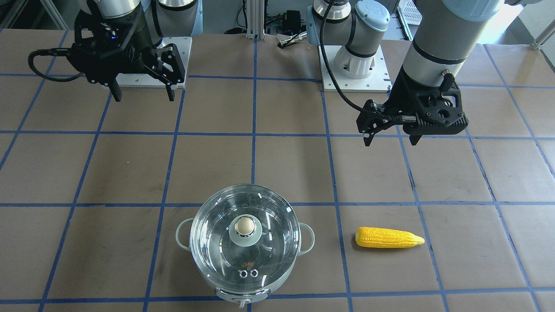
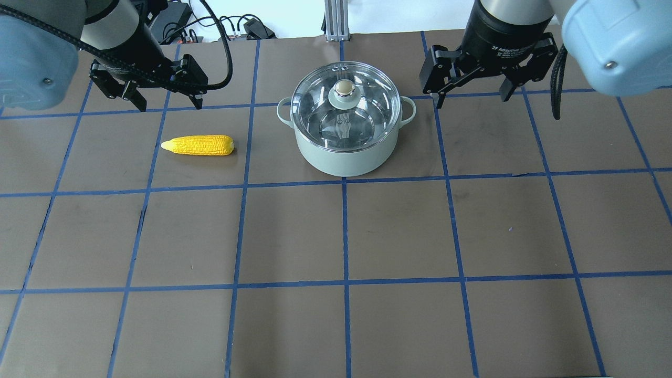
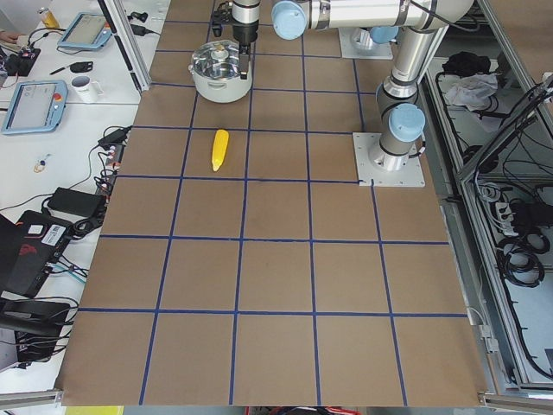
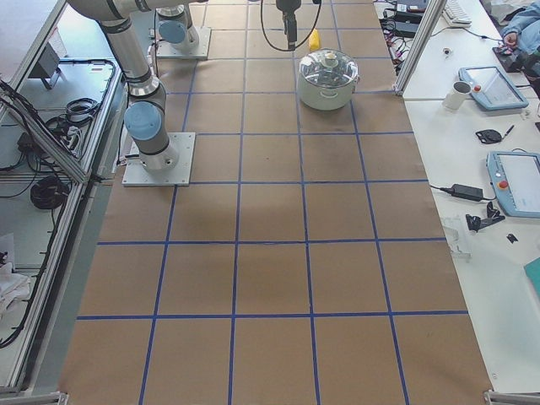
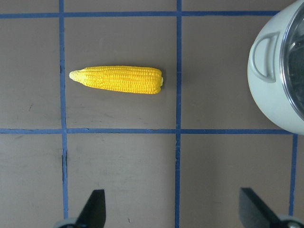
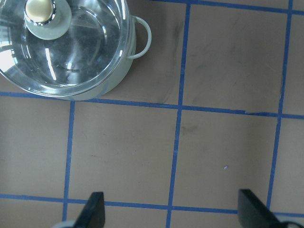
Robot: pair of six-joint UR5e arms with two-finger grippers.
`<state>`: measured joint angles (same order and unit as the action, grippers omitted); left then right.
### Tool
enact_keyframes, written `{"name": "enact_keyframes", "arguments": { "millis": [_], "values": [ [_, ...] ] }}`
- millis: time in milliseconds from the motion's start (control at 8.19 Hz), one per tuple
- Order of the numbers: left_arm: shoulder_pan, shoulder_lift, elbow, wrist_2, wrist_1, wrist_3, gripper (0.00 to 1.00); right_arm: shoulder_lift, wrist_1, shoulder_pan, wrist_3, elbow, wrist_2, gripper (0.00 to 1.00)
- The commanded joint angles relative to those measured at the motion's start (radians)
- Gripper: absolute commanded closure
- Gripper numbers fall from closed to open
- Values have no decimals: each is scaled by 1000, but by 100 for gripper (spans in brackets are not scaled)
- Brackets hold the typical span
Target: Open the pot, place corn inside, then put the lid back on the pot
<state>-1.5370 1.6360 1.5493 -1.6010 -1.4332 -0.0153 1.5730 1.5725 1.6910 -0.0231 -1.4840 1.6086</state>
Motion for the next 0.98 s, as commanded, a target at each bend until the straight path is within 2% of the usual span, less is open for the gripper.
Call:
{"name": "enact_keyframes", "arguments": {
  "millis": [0, 366, 489, 611, 733, 855],
  "values": [
    [0, 1, 0, 1, 0, 0, 0, -2, 23, -2, 143, -7, 2, 0],
    [12, 1, 2, -5, -6, -47, 0, 1, 20, -16, 143, -16, 4, 0],
    [17, 16, -1, -10, 6, -260, 0, 1, 21, -16, 143, -16, 4, 0],
    [46, 21, -1, -10, 13, -381, 0, 1, 9, -16, 143, -16, 17, 0],
    [110, 22, 0, 1, 11, -453, 0, 1, 6, -16, 144, -16, 17, 0],
    [167, 33, -1, 3, 14, -621, 0, 1, 0, -14, 143, -18, 8, 0]
  ]
}}
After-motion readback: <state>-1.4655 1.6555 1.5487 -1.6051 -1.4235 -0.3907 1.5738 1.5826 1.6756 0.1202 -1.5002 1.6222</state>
